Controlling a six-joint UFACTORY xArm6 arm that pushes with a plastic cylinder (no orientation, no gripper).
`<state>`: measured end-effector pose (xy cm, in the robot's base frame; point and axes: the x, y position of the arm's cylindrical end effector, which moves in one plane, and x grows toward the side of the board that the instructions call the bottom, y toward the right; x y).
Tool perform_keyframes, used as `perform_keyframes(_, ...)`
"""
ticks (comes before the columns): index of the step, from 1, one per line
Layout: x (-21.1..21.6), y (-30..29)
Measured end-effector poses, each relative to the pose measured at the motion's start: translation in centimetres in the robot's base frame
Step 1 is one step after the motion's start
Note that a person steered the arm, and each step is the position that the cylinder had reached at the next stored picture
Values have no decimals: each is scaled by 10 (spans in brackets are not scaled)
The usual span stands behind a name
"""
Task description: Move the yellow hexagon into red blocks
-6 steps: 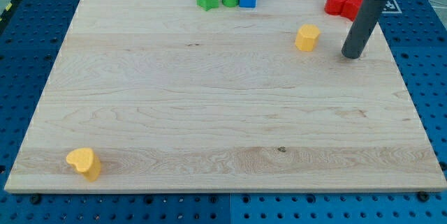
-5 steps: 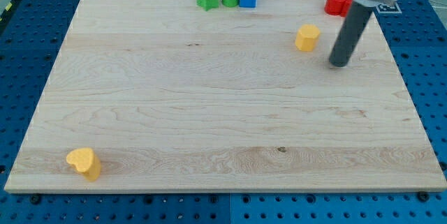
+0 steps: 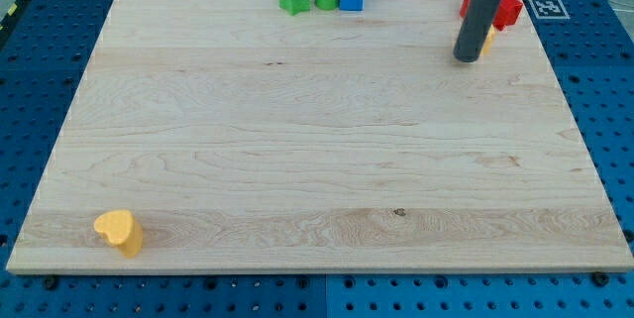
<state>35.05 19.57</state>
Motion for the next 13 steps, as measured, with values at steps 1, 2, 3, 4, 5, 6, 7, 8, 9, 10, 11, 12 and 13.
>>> perform_keyframes(1, 0, 1)
perform_keyframes(2, -7, 9)
perform_keyframes(3, -15, 22)
perform_keyframes(4, -16, 29)
perform_keyframes(5, -21, 42)
perform_keyframes(6, -22, 49)
perform_keyframes(7, -19, 37)
perform_keyframes(8, -23, 31)
perform_keyframes(9, -30, 32)
perform_keyframes(10, -29, 32)
perform_keyframes(11, -14, 27)
perform_keyframes(12, -2, 21)
perform_keyframes(13, -1, 21)
